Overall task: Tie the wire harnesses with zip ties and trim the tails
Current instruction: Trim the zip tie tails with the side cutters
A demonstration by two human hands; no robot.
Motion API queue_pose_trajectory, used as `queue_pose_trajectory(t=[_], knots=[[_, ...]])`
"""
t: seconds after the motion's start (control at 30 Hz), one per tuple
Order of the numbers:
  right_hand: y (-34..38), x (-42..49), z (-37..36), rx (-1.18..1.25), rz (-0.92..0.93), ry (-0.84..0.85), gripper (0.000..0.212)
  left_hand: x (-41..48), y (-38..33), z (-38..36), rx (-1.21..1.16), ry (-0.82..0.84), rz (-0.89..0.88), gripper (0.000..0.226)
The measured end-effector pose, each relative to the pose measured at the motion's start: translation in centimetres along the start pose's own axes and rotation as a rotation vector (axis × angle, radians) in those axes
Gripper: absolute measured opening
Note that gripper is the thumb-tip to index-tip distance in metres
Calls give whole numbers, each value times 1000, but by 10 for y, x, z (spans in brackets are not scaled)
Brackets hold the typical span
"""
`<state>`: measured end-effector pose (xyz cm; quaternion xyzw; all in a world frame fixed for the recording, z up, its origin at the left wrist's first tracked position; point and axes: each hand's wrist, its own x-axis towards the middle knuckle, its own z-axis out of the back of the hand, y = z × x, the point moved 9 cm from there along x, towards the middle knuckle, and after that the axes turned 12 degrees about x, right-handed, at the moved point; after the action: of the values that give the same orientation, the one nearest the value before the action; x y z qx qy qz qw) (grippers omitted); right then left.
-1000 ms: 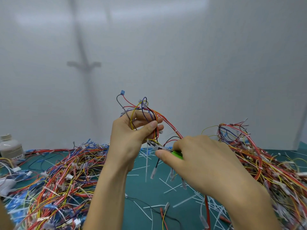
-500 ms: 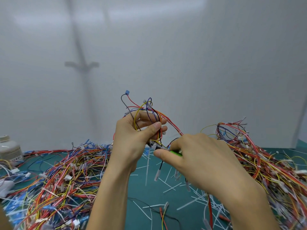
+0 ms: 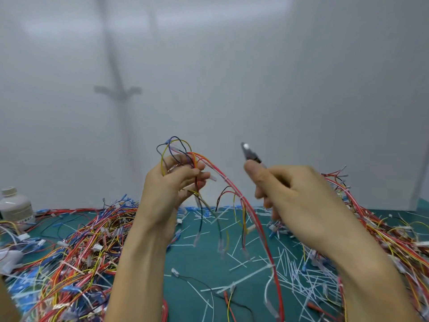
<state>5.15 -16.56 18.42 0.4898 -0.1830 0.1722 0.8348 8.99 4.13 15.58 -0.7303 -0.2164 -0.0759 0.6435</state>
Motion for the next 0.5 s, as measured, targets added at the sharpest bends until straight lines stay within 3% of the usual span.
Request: queue_pose_trajectory(t=[0.07,0.17,0.27,0.37,0.5], knots=[[-9,5,6,117,-31,-100,78,2,3,1,-66,42,21,7],[-27,11,3,246,-98,-153,47,3,3,-5,-103,118,15,14],[-39,13,-26,421,-231,36,28,3,0,-10,-205,58,-32,7],[-36,4,-61,624,-335,290,32,2,-1,-15,-301,6,-71,7],[-18,-4,-82,750,-315,436,34,2,-5,-20,-277,-18,-124,13]])
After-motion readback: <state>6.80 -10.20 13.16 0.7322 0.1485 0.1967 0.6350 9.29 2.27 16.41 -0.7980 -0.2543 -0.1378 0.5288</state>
